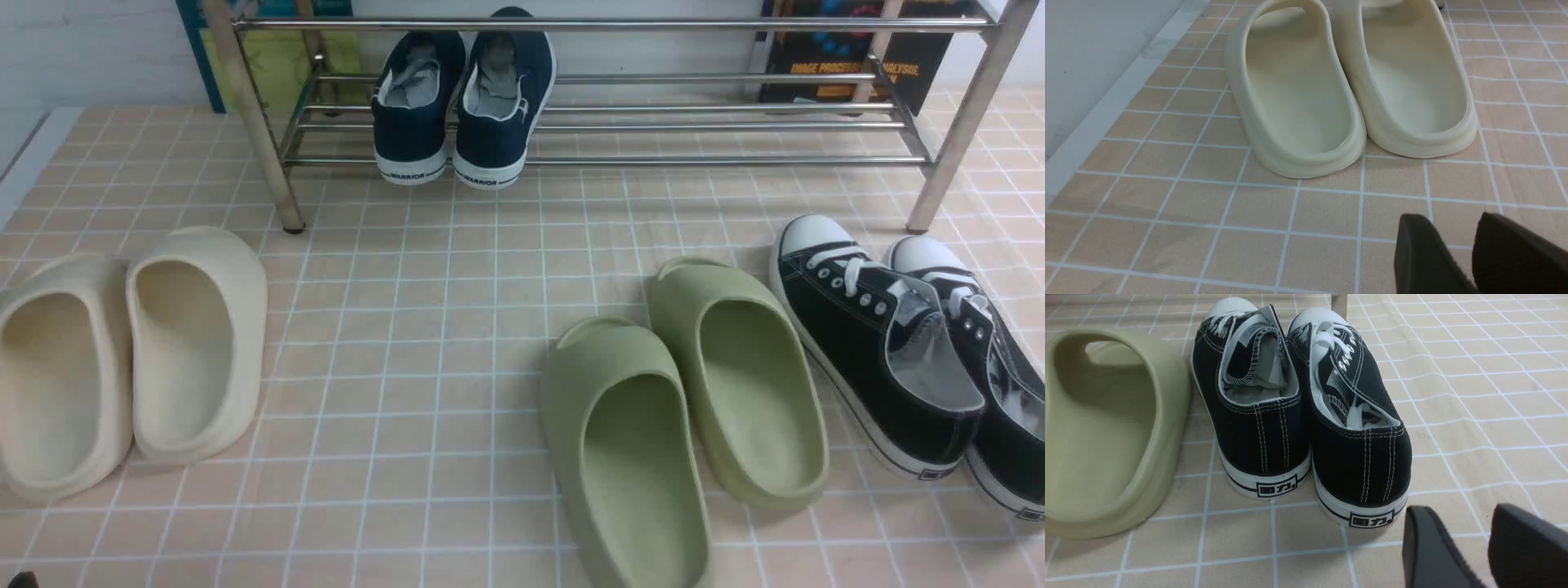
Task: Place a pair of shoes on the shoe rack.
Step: Use the right arm to grab the shoe closest to it
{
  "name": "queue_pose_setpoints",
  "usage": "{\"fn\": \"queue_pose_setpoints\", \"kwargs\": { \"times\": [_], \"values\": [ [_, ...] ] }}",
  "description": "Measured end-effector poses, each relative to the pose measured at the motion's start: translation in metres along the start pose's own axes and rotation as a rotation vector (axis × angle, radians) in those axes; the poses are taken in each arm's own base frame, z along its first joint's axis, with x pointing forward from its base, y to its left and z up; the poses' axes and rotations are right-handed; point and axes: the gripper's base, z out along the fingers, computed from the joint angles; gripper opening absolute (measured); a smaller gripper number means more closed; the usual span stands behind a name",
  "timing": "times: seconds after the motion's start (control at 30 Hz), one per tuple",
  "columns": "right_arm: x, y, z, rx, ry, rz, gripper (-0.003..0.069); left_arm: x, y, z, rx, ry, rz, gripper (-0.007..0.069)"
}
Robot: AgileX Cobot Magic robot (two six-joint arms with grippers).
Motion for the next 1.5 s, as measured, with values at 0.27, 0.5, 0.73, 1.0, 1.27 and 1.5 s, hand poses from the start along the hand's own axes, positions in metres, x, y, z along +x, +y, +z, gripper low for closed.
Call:
{"fn": "queue_pose_setpoints", "kwargs": {
  "times": [0.27, 0.5, 0.73, 1.0, 1.27, 1.5],
  "values": [
    [0.0, 0.0, 0.0, 0.0, 0.0, 0.0, 0.024, 0.0, 0.0, 0.0, 0.0, 0.0, 0.0, 0.0237],
    [0.0, 0.0, 0.0, 0.0, 0.0, 0.0, 0.024, 0.0, 0.0, 0.0, 0.0, 0.0, 0.0, 0.0237],
    [0.0, 0.0, 0.0, 0.0, 0.0, 0.0, 0.024, 0.0, 0.0, 0.0, 0.0, 0.0, 0.0, 0.0237],
    [0.0, 0.0, 0.0, 0.0, 0.0, 0.0, 0.024, 0.0, 0.0, 0.0, 0.0, 0.0, 0.0, 0.0237],
    [0.0, -0.0001, 0.0, 0.001, 0.0, -0.001, 0.024, 0.0, 0.0, 0.0, 0.0, 0.0, 0.001, 0.0237],
    [-0.0003, -0.0016, 0.0, 0.018, -0.003, -0.048, 0.024, 0.0001, 0.0001, 0.0, -0.001, 0.001, 0.002, 0.0237]
  ]
}}
